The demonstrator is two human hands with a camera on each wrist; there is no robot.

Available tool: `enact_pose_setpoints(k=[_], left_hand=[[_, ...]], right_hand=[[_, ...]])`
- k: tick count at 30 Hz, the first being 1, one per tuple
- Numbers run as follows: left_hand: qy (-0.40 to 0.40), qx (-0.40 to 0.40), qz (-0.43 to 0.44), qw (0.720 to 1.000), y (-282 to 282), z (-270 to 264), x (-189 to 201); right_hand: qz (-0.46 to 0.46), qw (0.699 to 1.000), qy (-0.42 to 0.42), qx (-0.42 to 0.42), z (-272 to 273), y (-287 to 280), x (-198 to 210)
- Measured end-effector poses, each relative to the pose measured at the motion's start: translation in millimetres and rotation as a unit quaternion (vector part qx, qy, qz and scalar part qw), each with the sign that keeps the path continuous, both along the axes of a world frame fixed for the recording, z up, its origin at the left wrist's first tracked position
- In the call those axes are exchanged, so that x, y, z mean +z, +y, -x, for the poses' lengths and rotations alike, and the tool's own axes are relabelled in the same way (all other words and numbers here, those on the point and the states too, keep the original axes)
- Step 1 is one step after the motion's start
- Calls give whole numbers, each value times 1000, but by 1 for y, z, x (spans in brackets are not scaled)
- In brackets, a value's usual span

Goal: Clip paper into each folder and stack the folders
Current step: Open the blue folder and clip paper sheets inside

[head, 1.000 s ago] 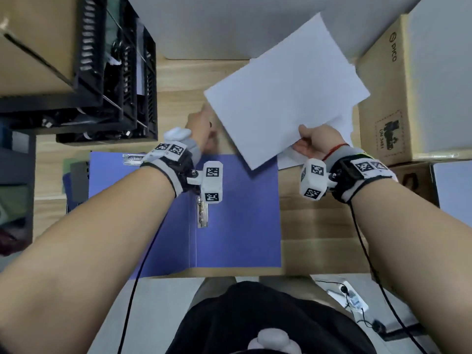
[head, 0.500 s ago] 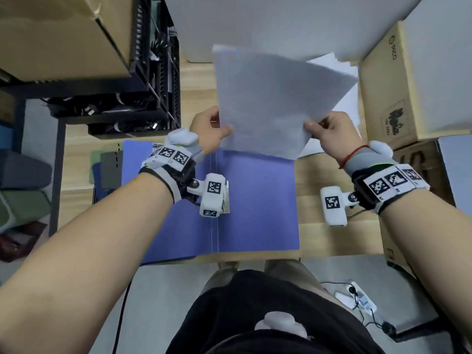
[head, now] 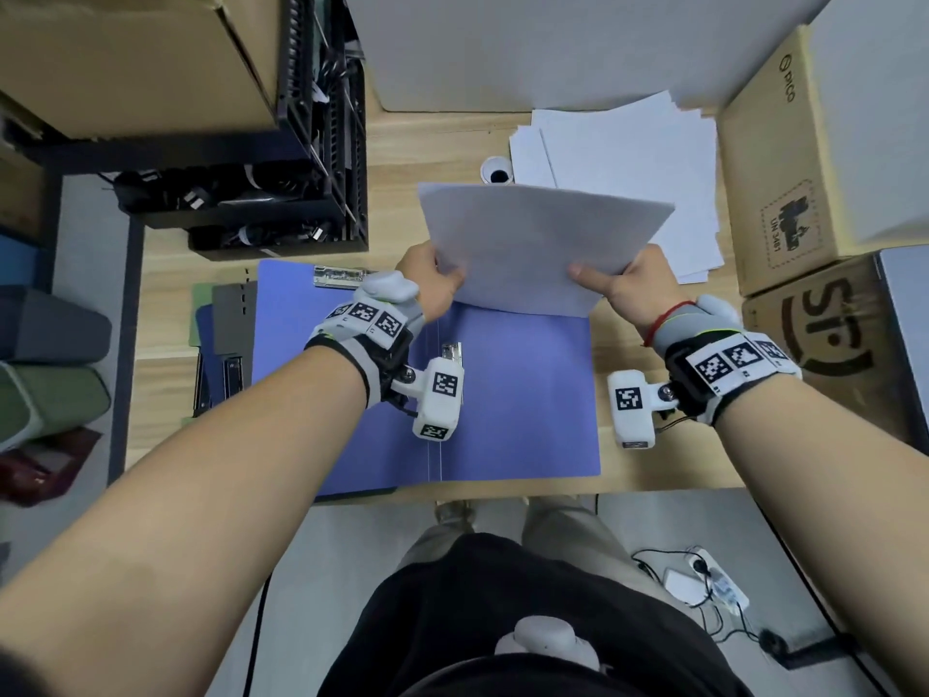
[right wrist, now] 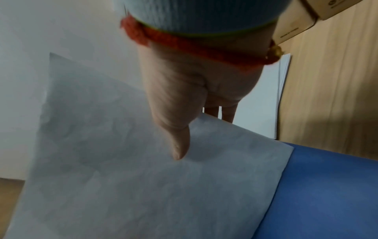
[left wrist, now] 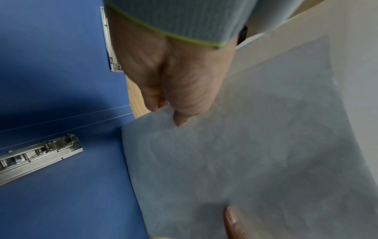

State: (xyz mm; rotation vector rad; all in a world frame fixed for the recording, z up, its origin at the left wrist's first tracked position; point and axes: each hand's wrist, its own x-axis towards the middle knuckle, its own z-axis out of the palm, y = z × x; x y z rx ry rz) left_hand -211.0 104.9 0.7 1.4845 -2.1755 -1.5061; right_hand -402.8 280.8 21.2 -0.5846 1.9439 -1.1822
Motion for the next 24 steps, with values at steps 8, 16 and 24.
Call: enact_pose_setpoints(k=[8,16,24], left_hand=[[-32,-17,15,999,2,4,10],[-62,-93,-55,992,9,-4,2],[-229,-70,-80,968,40,-48,-69]], right_hand=[[-15,999,14,-24,-2,-8,-7],[-151,988,-9,12,-11,-1,-25],[-331,942,-27,48,-38,35,-74]])
